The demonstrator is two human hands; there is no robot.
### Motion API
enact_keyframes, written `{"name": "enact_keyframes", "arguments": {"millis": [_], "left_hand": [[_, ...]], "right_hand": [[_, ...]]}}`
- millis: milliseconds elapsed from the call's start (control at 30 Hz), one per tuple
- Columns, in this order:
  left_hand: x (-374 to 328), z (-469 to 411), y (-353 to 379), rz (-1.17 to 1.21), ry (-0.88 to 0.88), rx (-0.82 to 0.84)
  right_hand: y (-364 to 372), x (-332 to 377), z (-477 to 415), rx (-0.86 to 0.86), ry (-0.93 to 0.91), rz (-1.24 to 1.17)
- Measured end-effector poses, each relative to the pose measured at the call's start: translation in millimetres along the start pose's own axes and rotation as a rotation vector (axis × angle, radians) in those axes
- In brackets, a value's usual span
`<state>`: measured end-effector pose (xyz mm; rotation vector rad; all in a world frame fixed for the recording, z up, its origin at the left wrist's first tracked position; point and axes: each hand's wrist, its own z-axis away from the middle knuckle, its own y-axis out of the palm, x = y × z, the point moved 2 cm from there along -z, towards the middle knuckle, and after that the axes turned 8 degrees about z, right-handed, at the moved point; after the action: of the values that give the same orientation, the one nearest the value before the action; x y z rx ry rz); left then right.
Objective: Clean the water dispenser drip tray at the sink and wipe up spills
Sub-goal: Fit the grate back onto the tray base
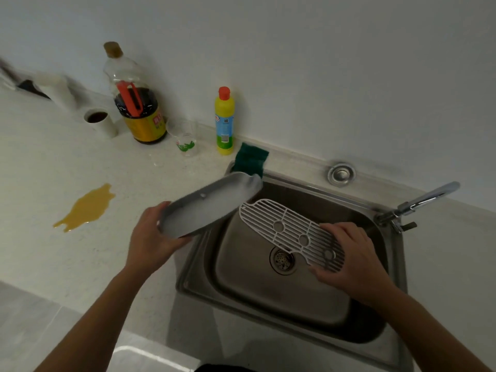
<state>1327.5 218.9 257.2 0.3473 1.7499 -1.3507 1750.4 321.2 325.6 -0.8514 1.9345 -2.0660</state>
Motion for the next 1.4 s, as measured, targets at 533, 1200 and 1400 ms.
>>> {"name": "enact_keyframes", "arguments": {"millis": [533, 1200, 1400], "left_hand": [[-147, 38, 61, 0.386, 0.503, 0.457], [-169, 61, 78, 0.348, 0.569, 0.521], [-172, 65, 78, 0.365, 0.575, 0.556]], "right_hand": [[-81, -2, 38, 0.050, -0.190, 0.179], [-96, -18, 72, 0.105, -0.182, 0.218], [-97, -17, 67, 0.148, -0.191, 0.181]]}}
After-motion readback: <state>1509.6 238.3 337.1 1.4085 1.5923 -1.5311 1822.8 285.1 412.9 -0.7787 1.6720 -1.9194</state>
